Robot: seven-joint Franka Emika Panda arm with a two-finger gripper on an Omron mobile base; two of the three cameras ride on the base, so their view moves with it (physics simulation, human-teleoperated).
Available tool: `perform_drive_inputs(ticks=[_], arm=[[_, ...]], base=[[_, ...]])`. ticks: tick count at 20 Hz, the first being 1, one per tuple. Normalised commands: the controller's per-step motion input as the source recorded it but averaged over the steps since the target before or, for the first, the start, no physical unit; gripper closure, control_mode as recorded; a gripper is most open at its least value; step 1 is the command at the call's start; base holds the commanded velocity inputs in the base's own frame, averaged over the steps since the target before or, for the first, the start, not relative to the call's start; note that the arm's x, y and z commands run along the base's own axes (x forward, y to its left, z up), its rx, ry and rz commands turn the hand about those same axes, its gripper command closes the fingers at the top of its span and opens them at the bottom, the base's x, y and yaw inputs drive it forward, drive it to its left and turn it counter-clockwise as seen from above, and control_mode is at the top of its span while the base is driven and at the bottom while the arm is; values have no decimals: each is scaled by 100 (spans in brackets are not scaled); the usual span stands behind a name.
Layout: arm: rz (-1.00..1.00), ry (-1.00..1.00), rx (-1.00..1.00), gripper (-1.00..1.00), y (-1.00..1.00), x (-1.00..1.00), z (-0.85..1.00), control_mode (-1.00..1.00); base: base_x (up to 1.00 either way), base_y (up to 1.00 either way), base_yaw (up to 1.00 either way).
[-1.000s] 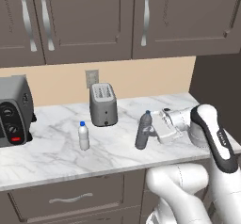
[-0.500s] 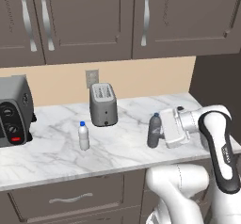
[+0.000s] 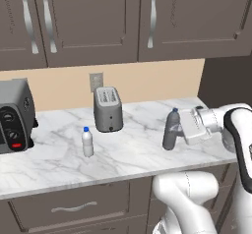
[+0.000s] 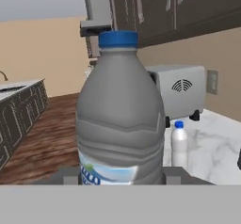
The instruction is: Take the bottled waters from the counter and place them in the freezer to freeze. Close the freezer door after placing the bottles.
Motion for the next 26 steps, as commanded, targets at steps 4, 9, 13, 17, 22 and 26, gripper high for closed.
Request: perform_drive_inputs(ticks=[4,9,13,17,22,26], arm=[[-1,-2,2,100,-30,-41,1,-100],[0,-6,0,100,-8,-40,0,-100],[0,-3,0,100,0,-26,4,-100],[0,0,0,100,0,-2,0,-100],[0,0,0,100,0,0,0,-100],[0,-1,0,100,0,-6,0,-100]], base=[[0,0,0],[0,0,0],[0,0,0],[0,0,0],[0,0,0],[0,0,0]])
